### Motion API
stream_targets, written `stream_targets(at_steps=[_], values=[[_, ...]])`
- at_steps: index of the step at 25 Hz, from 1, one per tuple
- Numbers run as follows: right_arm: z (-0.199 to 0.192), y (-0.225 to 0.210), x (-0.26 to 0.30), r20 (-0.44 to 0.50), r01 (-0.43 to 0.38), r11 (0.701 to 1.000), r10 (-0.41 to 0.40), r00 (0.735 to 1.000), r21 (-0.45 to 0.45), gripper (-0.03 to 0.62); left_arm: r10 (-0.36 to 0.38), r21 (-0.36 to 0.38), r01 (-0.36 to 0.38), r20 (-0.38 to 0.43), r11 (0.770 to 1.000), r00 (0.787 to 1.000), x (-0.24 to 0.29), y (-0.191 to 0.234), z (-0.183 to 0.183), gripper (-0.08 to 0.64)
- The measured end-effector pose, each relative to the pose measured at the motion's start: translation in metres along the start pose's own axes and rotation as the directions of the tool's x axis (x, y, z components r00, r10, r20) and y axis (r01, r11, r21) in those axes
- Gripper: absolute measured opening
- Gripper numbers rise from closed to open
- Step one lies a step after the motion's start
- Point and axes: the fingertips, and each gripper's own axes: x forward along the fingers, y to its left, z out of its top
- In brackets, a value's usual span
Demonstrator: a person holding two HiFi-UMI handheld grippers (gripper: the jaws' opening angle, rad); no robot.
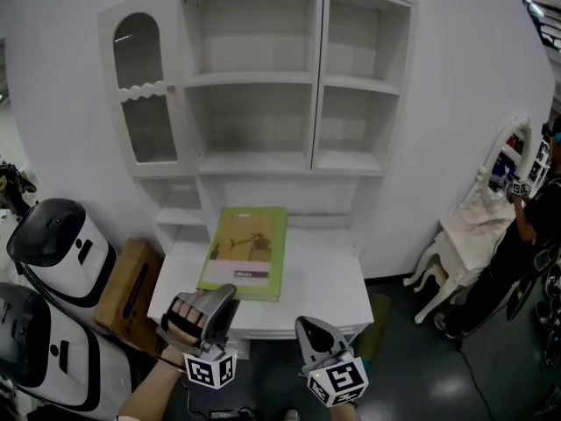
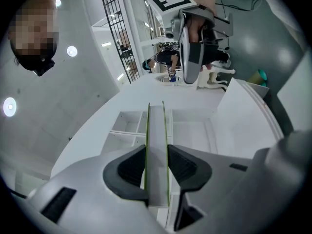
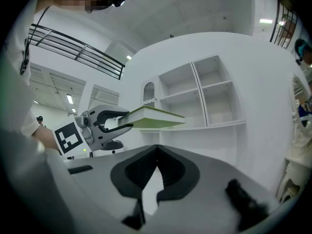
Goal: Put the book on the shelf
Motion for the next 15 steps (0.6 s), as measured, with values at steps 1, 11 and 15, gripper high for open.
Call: stream_targets(at_steps=[1, 11, 15], values=[[0.0, -0.003, -0.002, -0.001, -0.004, 1.0, 0.004, 1.0, 0.0, 0.012, 0.0, 0.002, 0.0, -0.003, 1.0, 1.0, 0.001, 0.0, 0.003, 0.146], [-0.002, -0.024, 0.016, -0.051, -0.022, 0.999, 0.025, 0.998, 0.041, 0.012, -0.028, 0.002, 0.028, -0.029, 1.0, 0.999, 0.032, 0.008, -0.005, 0.146], [-0.017, -0.025, 0.024, -0.065, -0.015, 0.999, 0.018, 0.998, 0.047, 0.012, -0.036, 0.01, 0.037, -0.019, 0.999, 0.999, 0.04, 0.007, -0.013, 0.146]])
